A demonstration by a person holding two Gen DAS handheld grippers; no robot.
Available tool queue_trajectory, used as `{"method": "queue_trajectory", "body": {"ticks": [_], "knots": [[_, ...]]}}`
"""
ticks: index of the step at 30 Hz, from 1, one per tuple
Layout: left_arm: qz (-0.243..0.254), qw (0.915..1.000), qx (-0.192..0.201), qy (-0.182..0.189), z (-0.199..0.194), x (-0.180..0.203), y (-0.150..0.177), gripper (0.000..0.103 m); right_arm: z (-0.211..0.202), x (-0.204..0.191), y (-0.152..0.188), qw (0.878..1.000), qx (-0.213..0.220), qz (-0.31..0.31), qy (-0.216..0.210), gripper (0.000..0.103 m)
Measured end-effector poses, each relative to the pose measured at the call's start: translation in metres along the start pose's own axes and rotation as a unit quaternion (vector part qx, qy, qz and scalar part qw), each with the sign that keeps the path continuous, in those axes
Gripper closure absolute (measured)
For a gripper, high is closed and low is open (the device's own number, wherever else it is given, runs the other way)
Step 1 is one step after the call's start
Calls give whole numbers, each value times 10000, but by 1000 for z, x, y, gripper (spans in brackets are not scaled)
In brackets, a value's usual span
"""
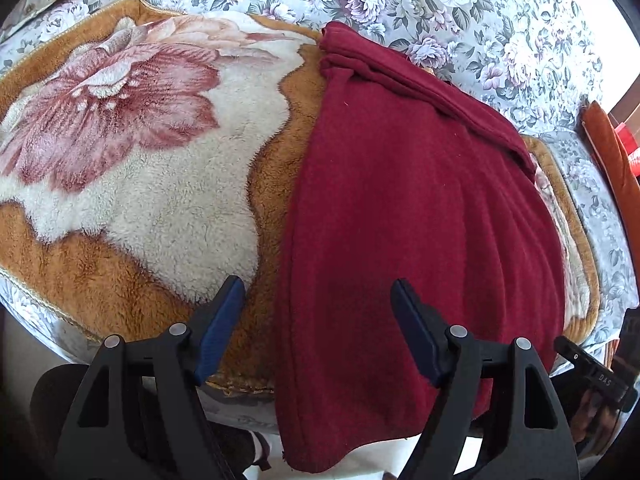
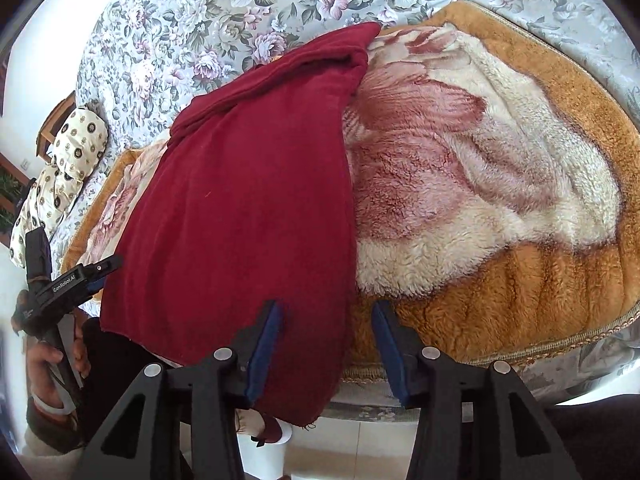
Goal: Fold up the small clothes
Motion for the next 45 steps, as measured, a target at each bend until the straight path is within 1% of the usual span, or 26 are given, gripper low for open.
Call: {"method": "queue_trajectory", "body": {"ticks": [4, 6, 9, 16, 23, 28, 31, 34, 38, 39, 40, 41, 42, 43, 44, 45], "knots": [[55, 10000, 20, -19, 1, 0, 0, 27, 1, -1, 0, 10000, 18, -9, -19, 54], [50, 10000, 32, -13, 1, 0, 0, 27, 1, -2, 0, 10000, 34, -15, -48, 50], [80, 10000, 56, -18, 0, 0, 2, 27, 1, -4, 0, 9999, 73, -40, -69, 46], [107, 9999, 12, -36, -3, 2, 7, 27, -2, -4, 3, 9999, 106, -48, -99, 46], [-75, 9997, -133, 195, -11, -1, 26, 27, -4, -15, 15, 9994, -51, -179, -283, 46], [78, 9998, -138, 74, -9, 5, 29, 27, 0, -17, 19, 9993, -138, -201, -287, 46], [101, 9997, -159, 129, -7, 6, 30, 20, -1, -16, 21, 9992, -197, -164, -314, 46], [105, 9998, -148, 124, -5, 7, 31, 18, 1, -15, 26, 9989, -255, -89, -393, 46], [208, 9996, -155, 73, -5, 10, 33, 18, 2, -16, 28, 9992, -193, -105, -329, 46], [248, 9996, -151, 64, -5, 11, 34, 18, 2, -17, 27, 9993, -174, -114, -318, 48], [283, 9995, -149, 38, -5, 10, 34, 22, 2, -17, 27, 9994, -161, -138, -291, 50], [322, 9994, -128, -40, -5, 9, 34, 32, 2, -18, 27, 9994, -162, -151, -281, 59], [356, 9992, -106, -133, -6, 8, 34, 37, 2, -18, 28, 9994, -163, -150, -282, 69], [378, 9991, -100, -185, -6, 7, 34, 46, 2, -18, 28, 9991, -166, -137, -354, 74], [370, 9992, -96, -150, -8, 6, 34, 62, 2, -19, 27, 9988, -171, -118, -452, 85], [313, 9994, -137, -14, -10, 6, 34, 72, 2, -21, 27, 9984, -169, -102, -533, 90]]}}
Point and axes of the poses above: each gripper's, at about its wrist camera, not at the fingertips, and z roughly the way its jaws point, x to its right, y to its underside, the point moved 8 cm from there along z, roughly the way its jaws point, and after that the axes turned 7 degrees about -z, right-handed, at the moved point
